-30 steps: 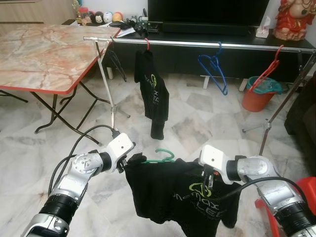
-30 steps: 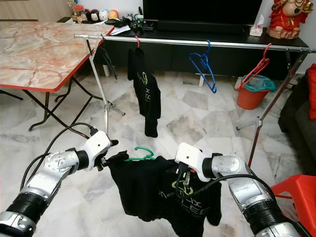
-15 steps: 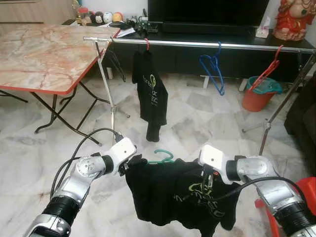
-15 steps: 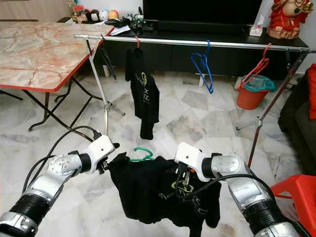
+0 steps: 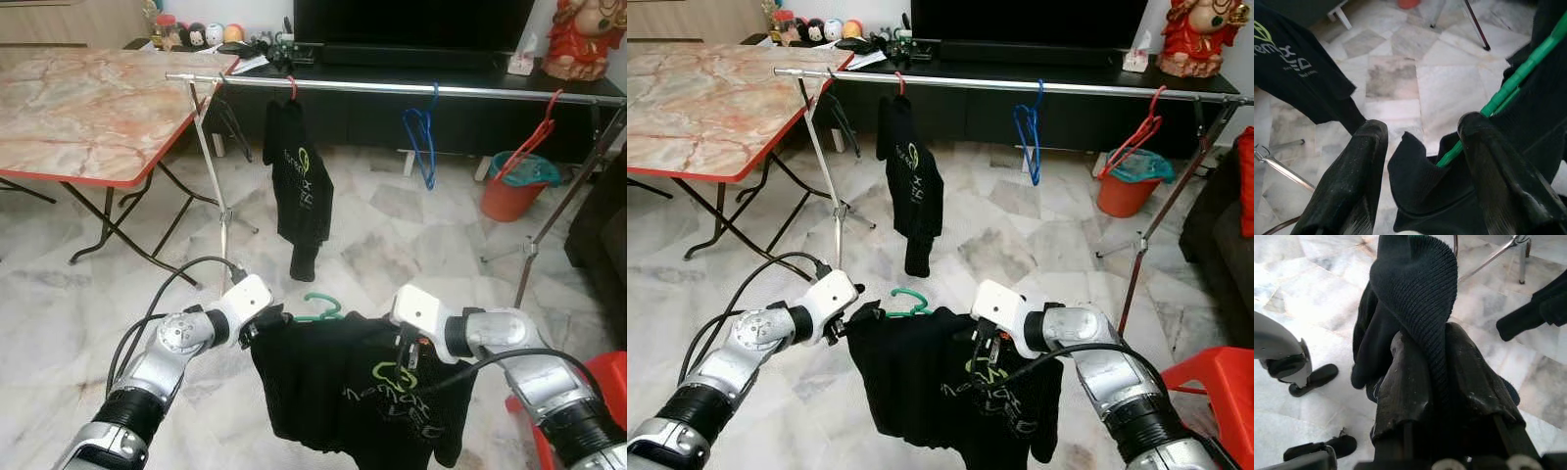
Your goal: Hang hanger
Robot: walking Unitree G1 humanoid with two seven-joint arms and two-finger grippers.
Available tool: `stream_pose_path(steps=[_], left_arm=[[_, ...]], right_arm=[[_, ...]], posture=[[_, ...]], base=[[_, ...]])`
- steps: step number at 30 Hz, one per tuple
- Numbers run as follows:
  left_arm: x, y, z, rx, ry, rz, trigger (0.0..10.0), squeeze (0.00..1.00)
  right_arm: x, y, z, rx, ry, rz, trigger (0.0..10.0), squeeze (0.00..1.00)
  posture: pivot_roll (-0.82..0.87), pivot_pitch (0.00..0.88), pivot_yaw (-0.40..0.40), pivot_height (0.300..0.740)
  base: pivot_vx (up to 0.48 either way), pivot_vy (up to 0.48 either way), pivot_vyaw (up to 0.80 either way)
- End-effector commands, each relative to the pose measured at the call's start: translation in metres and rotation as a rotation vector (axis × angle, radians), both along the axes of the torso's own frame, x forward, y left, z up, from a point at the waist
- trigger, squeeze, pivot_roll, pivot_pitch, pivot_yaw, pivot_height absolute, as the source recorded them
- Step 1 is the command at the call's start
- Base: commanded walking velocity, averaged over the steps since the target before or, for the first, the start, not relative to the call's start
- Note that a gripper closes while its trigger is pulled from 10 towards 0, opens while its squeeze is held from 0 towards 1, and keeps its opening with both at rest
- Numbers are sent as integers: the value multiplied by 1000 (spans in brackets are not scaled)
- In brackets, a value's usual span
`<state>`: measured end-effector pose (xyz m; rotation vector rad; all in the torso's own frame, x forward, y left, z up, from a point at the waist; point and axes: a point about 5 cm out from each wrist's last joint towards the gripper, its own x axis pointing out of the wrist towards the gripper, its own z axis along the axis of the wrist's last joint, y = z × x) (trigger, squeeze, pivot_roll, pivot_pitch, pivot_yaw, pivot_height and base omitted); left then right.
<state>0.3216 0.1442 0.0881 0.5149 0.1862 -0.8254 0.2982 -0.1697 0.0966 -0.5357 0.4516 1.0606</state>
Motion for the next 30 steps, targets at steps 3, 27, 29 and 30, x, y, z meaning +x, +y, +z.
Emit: stream_pose_path(steps=[3, 27, 29, 30], left_arm=[[1, 0, 7, -8, -6, -30, 10000, 0], [11, -1, 14, 20, -90, 35, 10000, 0], [11, -1, 13, 22, -89, 34, 10000, 0], [11, -2, 12, 24, -89, 35, 10000, 0]], right_arm=[[12, 1, 14, 16, -82, -27, 10000, 0], [14, 8, 14, 28, -92, -20, 10000, 0], [14, 9, 14, 31, -92, -17, 10000, 0], [14, 10, 16, 38, -92, -14, 10000, 0]], posture=[[-111, 0, 20, 740], [-110, 0, 19, 740], [-110, 0, 18, 740], [-111, 0, 19, 740]], base=[[0, 0, 0], [0, 0, 0], [0, 0, 0], [0, 0, 0]])
